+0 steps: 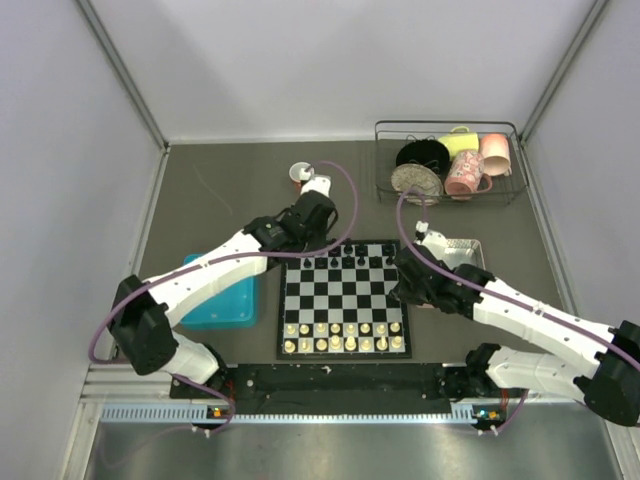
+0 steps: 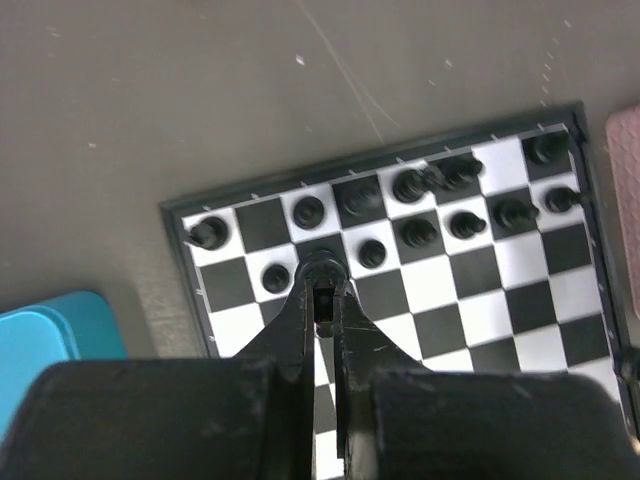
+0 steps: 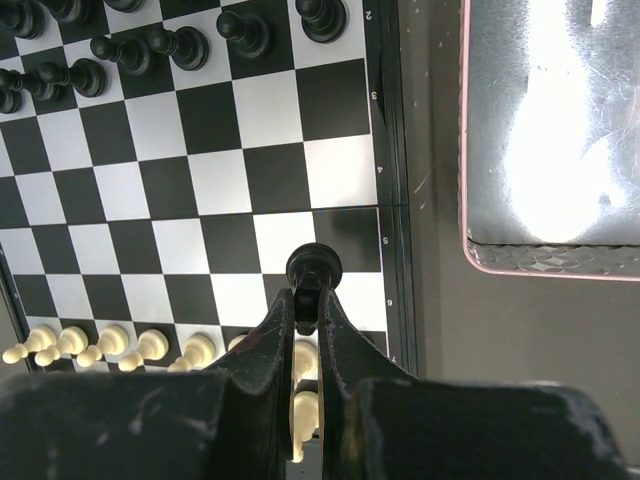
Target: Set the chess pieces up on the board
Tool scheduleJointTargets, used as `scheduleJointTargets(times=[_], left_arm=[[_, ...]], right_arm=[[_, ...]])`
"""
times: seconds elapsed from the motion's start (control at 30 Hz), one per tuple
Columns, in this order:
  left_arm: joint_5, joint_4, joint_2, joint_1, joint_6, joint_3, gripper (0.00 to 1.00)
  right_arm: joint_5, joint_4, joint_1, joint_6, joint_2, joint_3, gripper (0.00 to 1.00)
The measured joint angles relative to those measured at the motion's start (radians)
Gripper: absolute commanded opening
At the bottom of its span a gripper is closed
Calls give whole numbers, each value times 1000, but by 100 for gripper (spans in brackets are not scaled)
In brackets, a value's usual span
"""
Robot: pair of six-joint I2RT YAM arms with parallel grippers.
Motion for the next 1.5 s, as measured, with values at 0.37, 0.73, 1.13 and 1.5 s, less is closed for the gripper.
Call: scheduleJointTargets(times=[0.37, 0.73, 1.13, 1.5], left_arm=[[12, 1, 24, 170, 29, 13, 0], [61, 29, 151, 177, 29, 13, 0], [85, 82, 183, 183, 25, 6, 0], [100, 95, 206, 187, 24, -17, 0]], right_arm=[[3, -5, 0, 0, -2, -19, 0], [3, -5, 0, 0, 0, -19, 0], [3, -5, 0, 0, 0, -19, 0], [3, -6, 0, -1, 1, -19, 0]])
